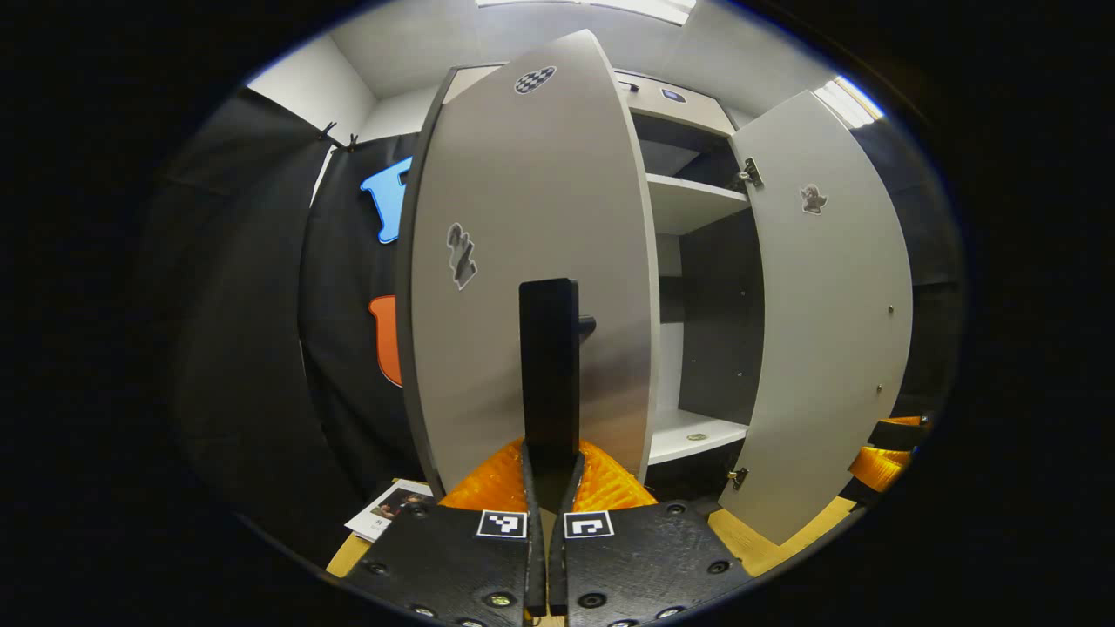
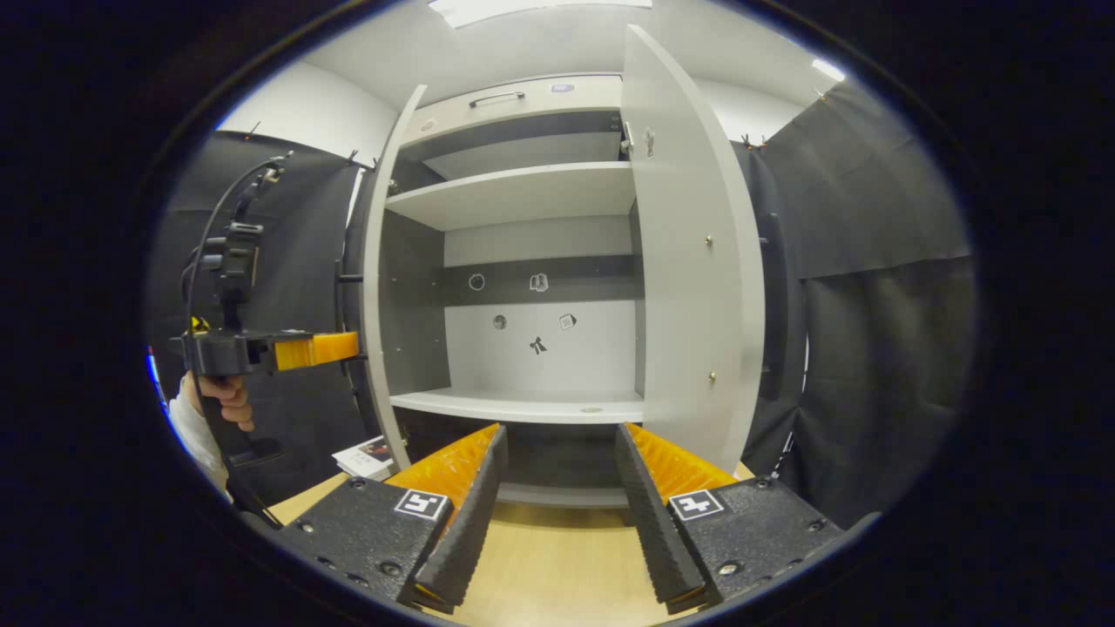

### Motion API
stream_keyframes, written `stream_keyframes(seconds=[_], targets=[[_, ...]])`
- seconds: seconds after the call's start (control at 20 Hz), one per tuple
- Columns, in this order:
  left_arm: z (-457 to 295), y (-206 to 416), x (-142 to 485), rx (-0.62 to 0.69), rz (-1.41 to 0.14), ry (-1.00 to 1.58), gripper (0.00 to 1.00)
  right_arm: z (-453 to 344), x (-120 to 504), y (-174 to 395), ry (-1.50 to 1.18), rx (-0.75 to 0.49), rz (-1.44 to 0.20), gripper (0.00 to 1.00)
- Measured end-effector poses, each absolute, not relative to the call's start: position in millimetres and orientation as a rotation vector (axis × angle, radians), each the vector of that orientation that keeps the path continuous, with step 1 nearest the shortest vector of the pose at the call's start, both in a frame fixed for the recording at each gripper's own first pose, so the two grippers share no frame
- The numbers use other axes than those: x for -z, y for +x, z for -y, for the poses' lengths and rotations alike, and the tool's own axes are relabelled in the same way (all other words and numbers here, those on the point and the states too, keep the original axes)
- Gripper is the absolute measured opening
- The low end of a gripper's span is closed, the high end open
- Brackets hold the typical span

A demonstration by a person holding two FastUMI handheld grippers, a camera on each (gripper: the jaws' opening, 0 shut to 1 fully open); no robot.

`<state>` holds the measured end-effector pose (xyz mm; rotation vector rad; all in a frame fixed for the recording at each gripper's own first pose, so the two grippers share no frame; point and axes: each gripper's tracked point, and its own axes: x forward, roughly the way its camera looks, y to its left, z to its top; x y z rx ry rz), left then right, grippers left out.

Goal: Open the right door of the double-door shoe cabinet with the right hand, and open the left door with the left hand.

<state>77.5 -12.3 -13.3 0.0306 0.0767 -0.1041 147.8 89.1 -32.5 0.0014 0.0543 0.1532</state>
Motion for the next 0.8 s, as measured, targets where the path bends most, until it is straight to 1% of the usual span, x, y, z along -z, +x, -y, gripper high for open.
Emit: stream_keyframes(seconds=[0.25, 0.45, 0.8], targets=[[-13, 59, 10, 0.099, -0.085, 0.016, 0.01, -101, 34, 152, 0.002, -0.158, -0.054, 0.78], [-31, 51, 10, 0.070, -0.078, 0.027, 0.01, -107, 36, 156, -0.001, -0.157, -0.055, 0.78], [-96, 34, 6, -0.044, -0.071, 0.051, 0.00, -115, 40, 163, 0.010, -0.156, -0.059, 0.78]])
